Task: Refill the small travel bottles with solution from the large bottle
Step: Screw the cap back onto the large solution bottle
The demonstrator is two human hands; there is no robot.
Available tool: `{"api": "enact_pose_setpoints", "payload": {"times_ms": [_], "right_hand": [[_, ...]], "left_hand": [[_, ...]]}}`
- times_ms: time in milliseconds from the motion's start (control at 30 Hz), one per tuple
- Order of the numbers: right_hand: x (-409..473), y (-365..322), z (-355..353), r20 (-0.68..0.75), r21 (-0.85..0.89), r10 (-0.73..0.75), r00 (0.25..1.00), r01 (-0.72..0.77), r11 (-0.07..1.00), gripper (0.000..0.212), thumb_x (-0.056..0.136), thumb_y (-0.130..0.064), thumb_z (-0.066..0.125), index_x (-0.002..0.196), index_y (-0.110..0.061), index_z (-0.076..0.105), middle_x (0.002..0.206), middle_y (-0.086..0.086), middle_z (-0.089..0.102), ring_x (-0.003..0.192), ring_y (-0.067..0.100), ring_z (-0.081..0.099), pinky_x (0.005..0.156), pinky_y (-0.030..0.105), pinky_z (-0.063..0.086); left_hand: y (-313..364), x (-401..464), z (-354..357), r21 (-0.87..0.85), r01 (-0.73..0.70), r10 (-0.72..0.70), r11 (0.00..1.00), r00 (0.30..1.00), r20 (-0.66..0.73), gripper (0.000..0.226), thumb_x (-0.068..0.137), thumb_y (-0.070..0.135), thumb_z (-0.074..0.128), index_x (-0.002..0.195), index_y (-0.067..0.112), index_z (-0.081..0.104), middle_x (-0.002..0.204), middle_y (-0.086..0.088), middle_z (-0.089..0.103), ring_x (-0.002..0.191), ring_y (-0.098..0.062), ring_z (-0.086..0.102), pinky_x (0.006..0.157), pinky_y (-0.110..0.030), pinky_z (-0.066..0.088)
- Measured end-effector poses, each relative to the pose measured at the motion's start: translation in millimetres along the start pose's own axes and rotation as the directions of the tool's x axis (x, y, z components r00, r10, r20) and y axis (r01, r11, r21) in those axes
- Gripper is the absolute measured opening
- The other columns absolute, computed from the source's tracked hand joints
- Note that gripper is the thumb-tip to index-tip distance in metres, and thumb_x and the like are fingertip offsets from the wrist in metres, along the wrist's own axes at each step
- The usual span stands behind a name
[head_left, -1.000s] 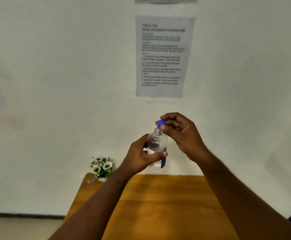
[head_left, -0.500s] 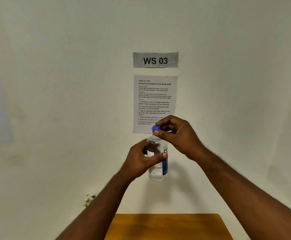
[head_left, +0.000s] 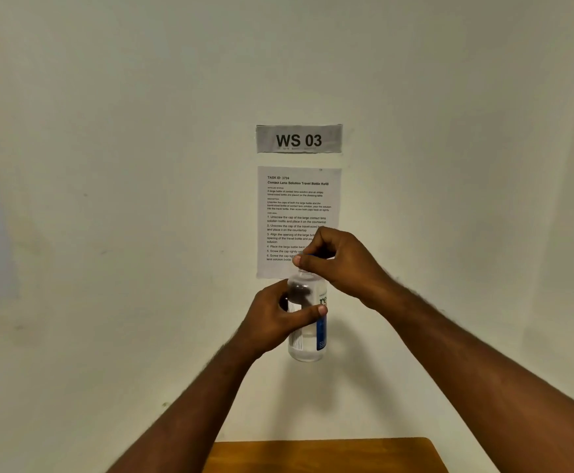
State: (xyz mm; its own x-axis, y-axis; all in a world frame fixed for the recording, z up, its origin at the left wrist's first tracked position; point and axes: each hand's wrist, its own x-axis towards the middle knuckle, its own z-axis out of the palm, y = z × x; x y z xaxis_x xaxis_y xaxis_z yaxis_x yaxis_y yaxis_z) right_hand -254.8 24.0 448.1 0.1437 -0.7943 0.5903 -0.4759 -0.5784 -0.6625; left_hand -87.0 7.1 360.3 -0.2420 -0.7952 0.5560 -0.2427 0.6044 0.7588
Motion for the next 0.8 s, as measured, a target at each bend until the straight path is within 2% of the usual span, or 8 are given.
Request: {"api": "enact_pose_setpoints", "payload": {"times_ms": [67, 133, 333, 400, 467, 533, 700, 800], "right_hand": [[0, -1, -2, 0.042, 0.072, 0.010, 0.999, -0.013, 0.997, 0.015, 0.080, -0.021, 0.082, 0.084, -0.018, 0.068, 0.096, -0.010, 0.077, 0.093, 0.004, 0.072, 0.089, 0.039, 0.060], [0, -1, -2, 0.025, 0.078, 0.001, 1.000, -0.003, 0.997, 0.016, 0.078, -0.019, 0.084, 0.083, -0.019, 0.069, 0.097, -0.009, 0.077, 0.094, 0.007, 0.073, 0.088, 0.040, 0.061], [-1, -6, 6, -0.118, -0.023, -0.057, 0.991, 0.055, 0.998, 0.031, 0.073, -0.038, 0.088, 0.079, -0.023, 0.061, 0.089, -0.014, 0.073, 0.086, 0.002, 0.070, 0.071, 0.019, 0.058], [0, -7, 2, -0.079, 0.016, -0.046, 0.996, 0.047, 0.999, 0.023, 0.079, -0.036, 0.083, 0.081, -0.022, 0.065, 0.092, -0.014, 0.075, 0.090, 0.002, 0.070, 0.079, 0.024, 0.060], [1, -5, -3, -0.009, 0.089, -0.011, 1.000, 0.011, 0.996, 0.012, 0.083, -0.024, 0.079, 0.085, -0.017, 0.069, 0.096, -0.013, 0.076, 0.095, 0.002, 0.071, 0.089, 0.033, 0.060], [1, -3, -6, 0.009, 0.116, -0.013, 1.000, 0.012, 0.993, 0.010, 0.082, -0.018, 0.081, 0.085, -0.017, 0.071, 0.096, -0.010, 0.077, 0.094, 0.004, 0.072, 0.089, 0.033, 0.060], [0, -3, 4, -0.110, 0.032, -0.063, 0.992, 0.067, 0.997, 0.024, 0.075, -0.039, 0.086, 0.078, -0.027, 0.065, 0.085, -0.014, 0.074, 0.080, 0.002, 0.069, 0.071, 0.017, 0.054], [1, -2, 1, -0.064, 0.067, -0.058, 0.996, 0.062, 0.996, 0.015, 0.083, -0.036, 0.079, 0.081, -0.026, 0.068, 0.092, -0.016, 0.075, 0.092, 0.000, 0.069, 0.085, 0.029, 0.057]], "left_hand": [[0, -1, -1, 0.001, -0.005, 0.005, 1.000, 1.000, -0.008, 0.059, 0.067, 0.065, 0.078, 0.113, 0.030, 0.072, 0.103, 0.014, 0.075, 0.090, 0.000, 0.066, 0.075, -0.010, 0.050], [1, -1, -2, 0.003, -0.012, 0.012, 1.000, 1.000, -0.021, 0.059, 0.067, 0.065, 0.078, 0.114, 0.031, 0.071, 0.104, 0.016, 0.075, 0.090, 0.000, 0.065, 0.075, -0.011, 0.050], [9, 2, -2, 0.002, -0.038, 0.038, 0.999, 0.999, -0.021, 0.052, 0.069, 0.061, 0.080, 0.111, 0.030, 0.072, 0.099, 0.015, 0.075, 0.087, 0.000, 0.066, 0.072, -0.008, 0.047], [8, 1, -3, 0.006, -0.031, 0.031, 0.999, 0.999, -0.028, 0.059, 0.068, 0.064, 0.079, 0.114, 0.029, 0.071, 0.104, 0.014, 0.075, 0.091, -0.002, 0.066, 0.073, -0.008, 0.048], [7, 0, -5, 0.010, -0.027, 0.027, 1.000, 0.999, -0.032, 0.062, 0.067, 0.065, 0.078, 0.117, 0.029, 0.070, 0.110, 0.013, 0.074, 0.096, -0.006, 0.066, 0.076, -0.010, 0.050], [7, 0, -5, 0.016, -0.033, 0.033, 0.999, 0.999, -0.032, 0.063, 0.066, 0.066, 0.078, 0.116, 0.029, 0.070, 0.109, 0.012, 0.074, 0.094, -0.006, 0.066, 0.076, -0.011, 0.051], [9, 2, -2, 0.019, -0.025, 0.025, 1.000, 0.999, -0.028, 0.050, 0.074, 0.053, 0.083, 0.115, 0.026, 0.072, 0.103, 0.011, 0.075, 0.090, -0.002, 0.066, 0.074, -0.008, 0.048], [8, 2, -1, 0.016, -0.021, 0.021, 1.000, 0.999, -0.037, 0.052, 0.074, 0.054, 0.081, 0.117, 0.027, 0.071, 0.107, 0.011, 0.074, 0.095, -0.007, 0.067, 0.076, -0.010, 0.050]]}}
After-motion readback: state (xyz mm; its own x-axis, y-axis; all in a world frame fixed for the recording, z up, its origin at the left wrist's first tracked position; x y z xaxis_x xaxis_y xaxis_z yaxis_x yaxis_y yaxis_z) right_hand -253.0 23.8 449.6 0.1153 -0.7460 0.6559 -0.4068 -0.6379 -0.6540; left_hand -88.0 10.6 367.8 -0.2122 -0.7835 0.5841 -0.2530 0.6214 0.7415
